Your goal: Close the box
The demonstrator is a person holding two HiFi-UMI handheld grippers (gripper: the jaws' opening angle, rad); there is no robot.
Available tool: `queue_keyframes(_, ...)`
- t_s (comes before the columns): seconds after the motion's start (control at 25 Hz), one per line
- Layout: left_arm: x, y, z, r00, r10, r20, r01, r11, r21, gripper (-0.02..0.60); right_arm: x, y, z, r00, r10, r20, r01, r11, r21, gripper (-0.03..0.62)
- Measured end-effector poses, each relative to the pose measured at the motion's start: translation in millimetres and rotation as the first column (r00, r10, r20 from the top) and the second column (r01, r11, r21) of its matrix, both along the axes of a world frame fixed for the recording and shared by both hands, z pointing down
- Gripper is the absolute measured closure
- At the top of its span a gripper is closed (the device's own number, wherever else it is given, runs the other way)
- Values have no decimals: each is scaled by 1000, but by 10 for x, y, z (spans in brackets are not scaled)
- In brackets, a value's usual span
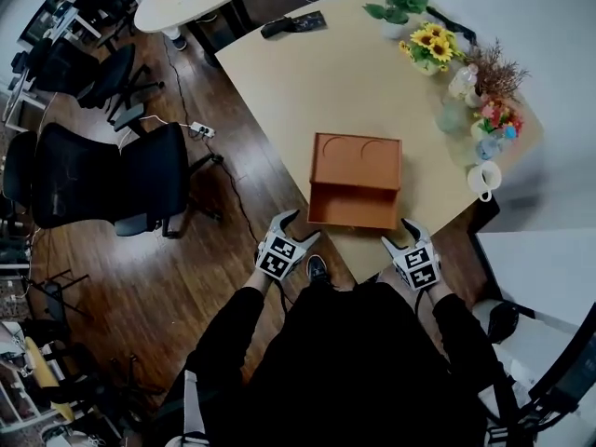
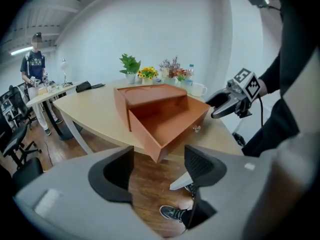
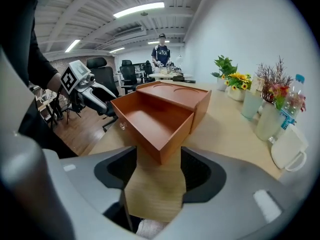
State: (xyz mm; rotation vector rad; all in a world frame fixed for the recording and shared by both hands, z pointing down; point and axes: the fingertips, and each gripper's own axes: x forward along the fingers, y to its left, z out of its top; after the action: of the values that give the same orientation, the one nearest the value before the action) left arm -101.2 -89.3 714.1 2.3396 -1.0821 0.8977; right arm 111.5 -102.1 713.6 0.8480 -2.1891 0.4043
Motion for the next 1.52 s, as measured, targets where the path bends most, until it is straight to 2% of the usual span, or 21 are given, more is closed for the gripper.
queue_keyframes(0.08, 54, -73, 61, 999, 26, 27, -26, 1000, -11, 284, -12, -63, 22, 1000, -6, -23, 6, 1000, 5, 316)
queue_keyframes(0.12, 72, -97, 75, 999, 32, 37, -32, 999, -11, 321, -16, -78, 31, 999, -8, -32, 9, 1000, 8, 340)
queue_keyframes(0.16, 85, -121, 72, 999, 32, 40, -32, 999, -6, 400, -20, -95, 26, 999, -7, -36, 7, 1000, 15, 407)
queue_keyframes(0.2, 91, -153, 56, 999, 25, 39, -25, 1000, 1, 446, -25, -122, 10, 999, 1, -32, 0, 1000, 24, 419)
queue_keyframes(0.48, 88, -531, 33, 999, -26, 47, 26, 1000, 0, 451, -30, -522, -18, 998, 70, -9, -69, 997, 34, 427)
queue_keyframes(0.64, 82, -724, 12, 997, -52, 53, 52, 999, 14, 451, -47, -695, -37, 995, 97, 3, -97, 995, 10, 428)
queue_keyframes(0.72, 59, -752, -19, 997, -75, 28, 75, 997, 19, 448, -37, -709, -53, 991, 134, 14, -134, 991, 2, 424)
queue_keyframes(0.76, 29, -747, -49, 995, -103, -4, 103, 995, 8, 439, -14, -685, -73, 985, 172, 25, -172, 985, -11, 393)
queue_keyframes(0.8, -24, -737, -97, 988, -147, -51, 147, 989, -15, 425, 13, -636, -102, 973, 226, 43, -225, 974, -36, 361)
queue_keyframes(0.84, -103, -738, -166, 972, -207, -108, 203, 978, -46, 411, 31, -568, -138, 955, 289, 68, -284, 956, -75, 359)
queue_keyframes(0.92, -329, -844, -355, 911, -350, -220, 334, 937, -107, 408, -28, -411, -194, 910, 398, 121, -373, 910, -182, 359)
queue_keyframes(1.0, -514, -1088, -532, 847, -449, -284, 423, 893, -151, 408, -227, -289, -196, 892, 430, 139, -385, 884, -265, 381)
queue_keyframes(1.04, -537, -1228, -592, 836, -464, -293, 433, 886, -166, 408, -353, -250, -176, 897, 421, 132, -372, 883, -285, 395)
queue_keyframes(1.08, -506, -1361, -631, 842, -454, -290, 419, 890, -178, 408, -484, -228, -151, 905, 408, 123, -358, 885, -296, 398)
queue_keyframes(1.16, -344, -1575, -635, 887, -387, -253, 345, 918, -197, 408, -737, -231, -99, 909, 401, 111, -349, 881, -318, 424)
queue_keyframes(1.24, -185, -1693, -543, 939, -297, -176, 258, 942, -216, 408, -930, -282, -47, 898, 429, 100, -376, 865, -333, 431)
queue_keyframes(1.32, -106, -1719, -408, 969, -227, -94, 199, 950, -242, 409, -1029, -367, 14, 876, 477, 74, -433, 843, -319, 433)
queue_keyframes(1.4, -64, -1704, -344, 979, -192, -70, 168, 950, -262, 425, -1061, -452, 63, 846, 531, 57, -493, 817, -299, 455)
queue_keyframes(1.52, -21, -1702, -355, 981, -174, -89, 145, 953, -264, 453, -1066, -556, 100, 811, 583, 50, -545, 784, -296, 519)
